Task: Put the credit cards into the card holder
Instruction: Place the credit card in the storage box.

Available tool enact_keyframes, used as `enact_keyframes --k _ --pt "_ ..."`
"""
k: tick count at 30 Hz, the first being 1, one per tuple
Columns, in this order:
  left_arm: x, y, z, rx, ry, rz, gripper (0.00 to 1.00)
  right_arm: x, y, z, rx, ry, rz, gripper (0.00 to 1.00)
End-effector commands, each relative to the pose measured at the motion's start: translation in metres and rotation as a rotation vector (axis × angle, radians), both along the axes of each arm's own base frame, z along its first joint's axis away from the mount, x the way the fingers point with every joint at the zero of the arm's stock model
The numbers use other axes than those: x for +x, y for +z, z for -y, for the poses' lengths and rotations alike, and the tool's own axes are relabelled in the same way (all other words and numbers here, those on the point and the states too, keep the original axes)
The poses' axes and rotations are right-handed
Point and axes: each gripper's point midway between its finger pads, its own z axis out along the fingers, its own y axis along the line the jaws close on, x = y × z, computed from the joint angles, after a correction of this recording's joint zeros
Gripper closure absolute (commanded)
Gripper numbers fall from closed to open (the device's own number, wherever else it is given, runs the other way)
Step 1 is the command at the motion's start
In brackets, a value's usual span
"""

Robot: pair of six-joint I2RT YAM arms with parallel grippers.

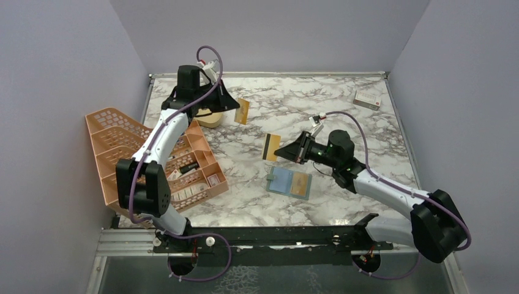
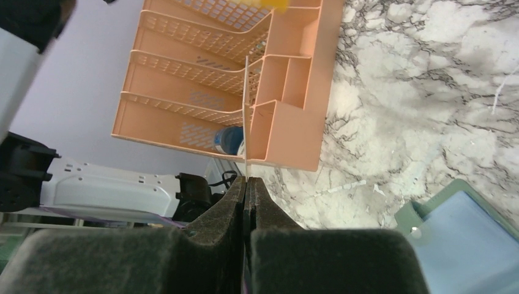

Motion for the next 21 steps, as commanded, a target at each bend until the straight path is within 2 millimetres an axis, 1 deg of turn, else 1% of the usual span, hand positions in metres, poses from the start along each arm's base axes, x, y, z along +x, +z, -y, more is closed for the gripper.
enact_keyframes --k 1,4,6,10,12,14,18,21 --pt "0.04 -0.044 -0.081 0.496 0.231 0.056 1.0 -0.006 -0.005 0.012 -0.077 -0.018 0.052 0.99" --pt "0.062 -0.054 -0.113 0.678 0.297 0.081 1.0 -0.01 -0.001 0.017 -0.111 -0.019 0.075 0.99" --pt "0.077 -0.068 -0.136 0.816 0.327 0.077 1.0 -0.011 0.002 0.02 -0.125 -0.025 0.089 0.99" --pt "0.1 -0.086 -0.176 1.005 0.376 0.019 1.0 -0.013 0.006 0.025 -0.141 -0.037 0.109 0.99" --pt "0.112 -0.093 -0.184 1.028 0.378 0.013 1.0 -0.014 0.006 0.026 -0.144 -0.042 0.11 0.99" --pt "0.122 -0.095 -0.188 1.049 0.373 0.018 1.0 -0.014 0.006 0.027 -0.144 -0.042 0.112 0.99" --pt "0.135 -0.097 -0.204 1.12 0.389 0.024 1.0 -0.013 0.007 0.027 -0.156 -0.041 0.114 0.99" --pt "0.141 -0.104 -0.216 1.159 0.391 0.009 1.0 -0.012 0.006 0.027 -0.16 -0.05 0.113 0.99"
